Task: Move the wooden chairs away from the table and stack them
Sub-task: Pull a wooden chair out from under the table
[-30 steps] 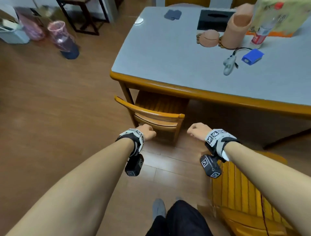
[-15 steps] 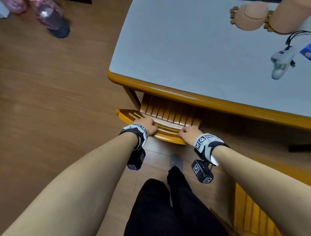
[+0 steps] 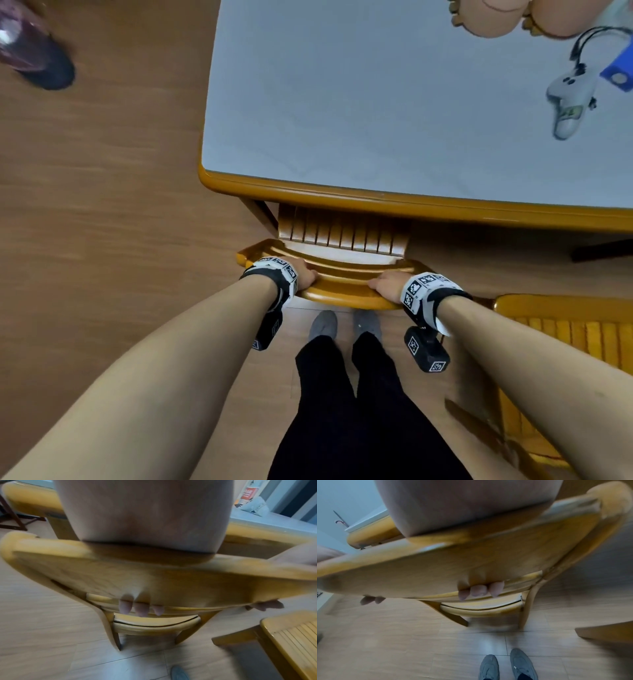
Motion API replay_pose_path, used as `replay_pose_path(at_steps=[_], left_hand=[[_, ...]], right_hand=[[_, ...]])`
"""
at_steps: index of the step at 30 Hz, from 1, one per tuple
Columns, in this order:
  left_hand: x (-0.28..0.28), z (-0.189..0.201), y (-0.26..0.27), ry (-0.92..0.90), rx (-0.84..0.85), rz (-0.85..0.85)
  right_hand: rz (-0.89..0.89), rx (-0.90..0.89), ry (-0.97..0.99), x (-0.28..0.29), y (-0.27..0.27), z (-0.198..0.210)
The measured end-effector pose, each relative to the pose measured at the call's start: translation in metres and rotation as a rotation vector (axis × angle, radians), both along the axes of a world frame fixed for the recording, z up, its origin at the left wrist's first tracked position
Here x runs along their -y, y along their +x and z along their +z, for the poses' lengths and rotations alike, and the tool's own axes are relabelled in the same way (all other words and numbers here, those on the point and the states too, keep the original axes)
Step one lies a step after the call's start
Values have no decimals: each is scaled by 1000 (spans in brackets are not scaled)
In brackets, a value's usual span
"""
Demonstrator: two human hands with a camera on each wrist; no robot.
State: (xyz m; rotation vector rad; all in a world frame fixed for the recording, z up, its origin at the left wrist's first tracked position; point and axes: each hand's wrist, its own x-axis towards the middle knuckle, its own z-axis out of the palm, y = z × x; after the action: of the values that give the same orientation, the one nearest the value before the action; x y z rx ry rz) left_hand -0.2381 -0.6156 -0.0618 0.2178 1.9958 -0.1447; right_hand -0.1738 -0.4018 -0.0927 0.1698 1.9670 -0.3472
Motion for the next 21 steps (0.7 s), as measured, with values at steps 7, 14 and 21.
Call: replay_pose_path(at_steps=[7, 14, 21], left_hand=[[-13, 19, 20, 12, 53, -65], [-10, 53, 72, 36, 52, -69], [17, 44, 161, 34, 34, -97]], right_hand=[[1, -25, 80, -3, 15, 28], [-7, -9, 100, 7, 57, 54], [97, -24, 51, 28, 150, 38]])
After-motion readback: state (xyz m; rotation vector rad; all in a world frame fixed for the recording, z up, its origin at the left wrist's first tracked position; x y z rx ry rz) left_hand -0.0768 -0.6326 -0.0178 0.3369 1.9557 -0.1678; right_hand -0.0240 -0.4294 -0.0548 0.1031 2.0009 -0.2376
